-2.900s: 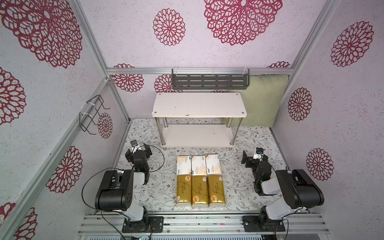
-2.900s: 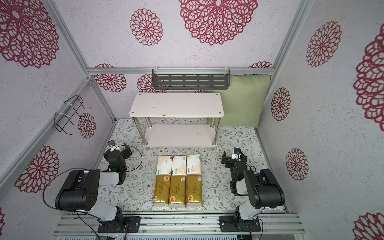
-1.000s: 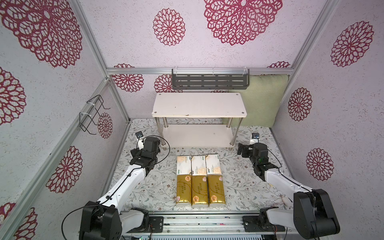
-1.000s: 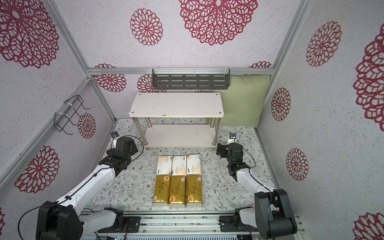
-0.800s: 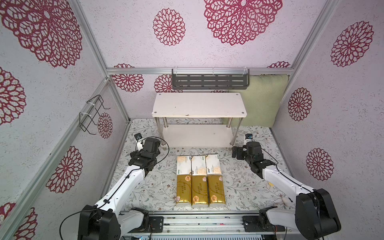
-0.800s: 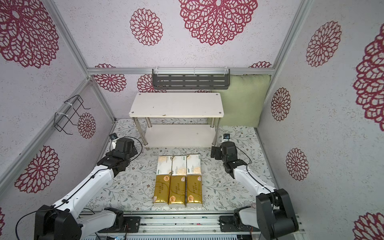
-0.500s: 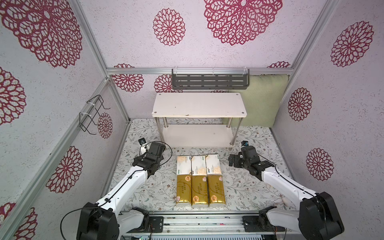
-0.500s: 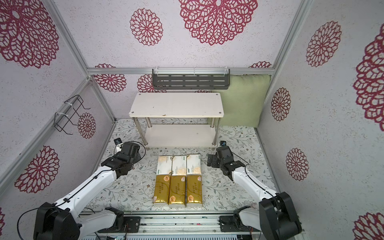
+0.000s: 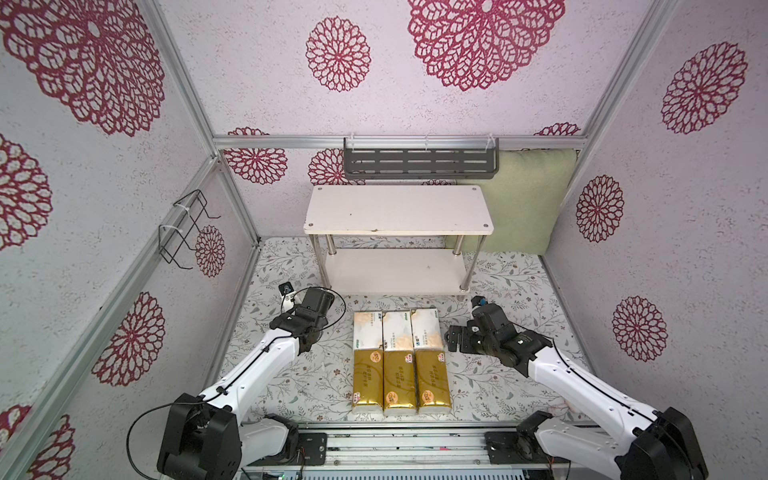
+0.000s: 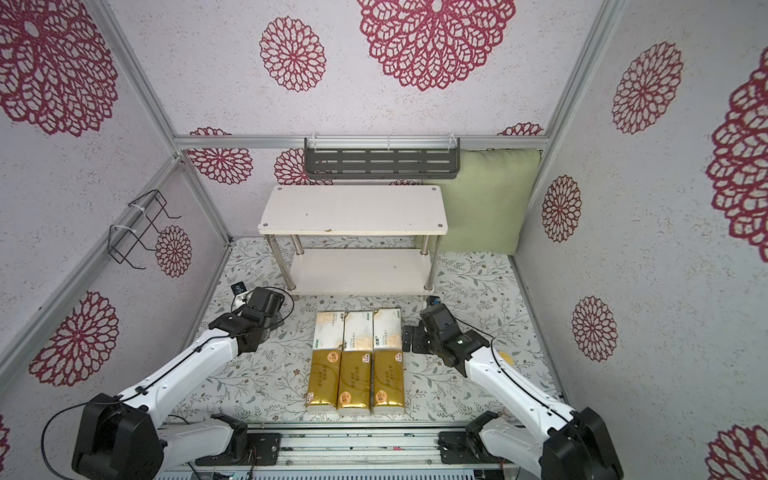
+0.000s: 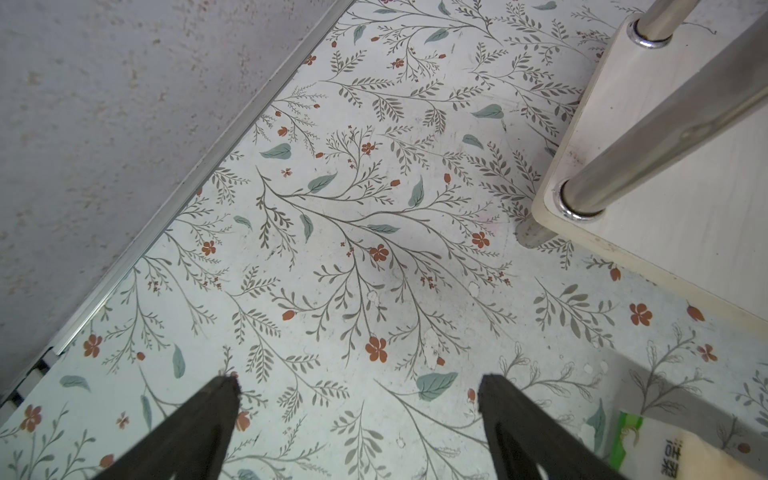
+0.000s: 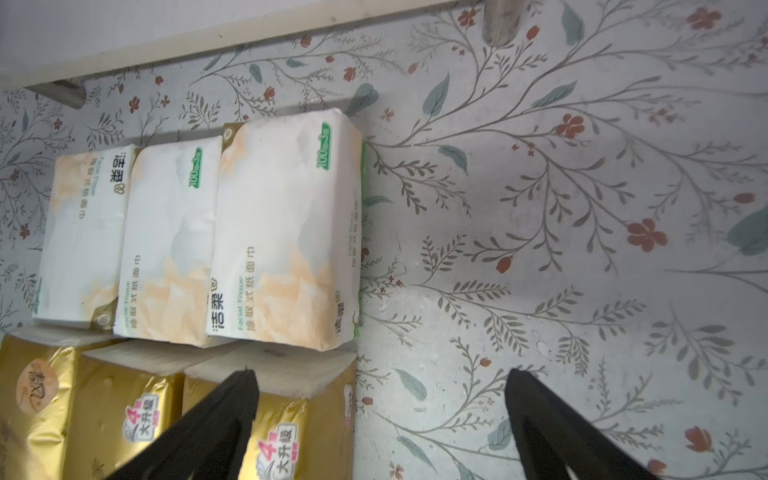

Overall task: Place the tissue boxes on the shelf by color
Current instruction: Adjust the box of tissues at the center of the board.

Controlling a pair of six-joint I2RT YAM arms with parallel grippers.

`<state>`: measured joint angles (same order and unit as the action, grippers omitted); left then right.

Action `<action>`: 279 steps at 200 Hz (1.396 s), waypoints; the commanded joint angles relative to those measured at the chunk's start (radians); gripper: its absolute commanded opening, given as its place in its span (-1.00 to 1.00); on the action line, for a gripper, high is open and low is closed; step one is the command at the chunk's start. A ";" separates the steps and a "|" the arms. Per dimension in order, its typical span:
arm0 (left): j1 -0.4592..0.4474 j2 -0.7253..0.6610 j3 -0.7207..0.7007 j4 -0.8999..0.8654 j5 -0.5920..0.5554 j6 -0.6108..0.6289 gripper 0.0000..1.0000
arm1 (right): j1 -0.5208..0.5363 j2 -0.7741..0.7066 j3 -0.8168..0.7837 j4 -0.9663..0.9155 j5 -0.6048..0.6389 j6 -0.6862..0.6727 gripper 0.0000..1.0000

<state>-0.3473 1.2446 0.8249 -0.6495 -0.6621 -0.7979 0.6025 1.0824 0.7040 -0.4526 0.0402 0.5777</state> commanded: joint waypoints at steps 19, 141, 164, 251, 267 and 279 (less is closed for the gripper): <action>-0.007 0.042 0.005 -0.002 0.027 -0.026 0.95 | 0.095 0.000 0.041 -0.074 -0.001 0.094 0.99; -0.003 0.019 -0.003 -0.006 0.024 -0.018 0.95 | 0.362 0.107 0.084 -0.079 0.098 0.282 0.99; -0.001 0.019 -0.001 -0.005 0.023 -0.012 0.95 | 0.387 0.136 0.096 -0.081 0.103 0.298 0.98; 0.008 -0.002 -0.004 -0.001 0.031 -0.008 0.95 | 0.507 0.193 0.095 -0.109 0.171 0.422 0.98; 0.008 -0.004 -0.001 0.001 0.036 -0.008 0.95 | 0.524 0.193 0.090 -0.109 0.178 0.446 0.98; 0.009 -0.004 0.002 0.001 0.037 -0.005 0.95 | 0.537 0.196 0.090 -0.115 0.189 0.465 0.99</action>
<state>-0.3443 1.2583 0.8253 -0.6521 -0.6346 -0.8124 1.1126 1.2770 0.7757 -0.5377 0.1841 0.9741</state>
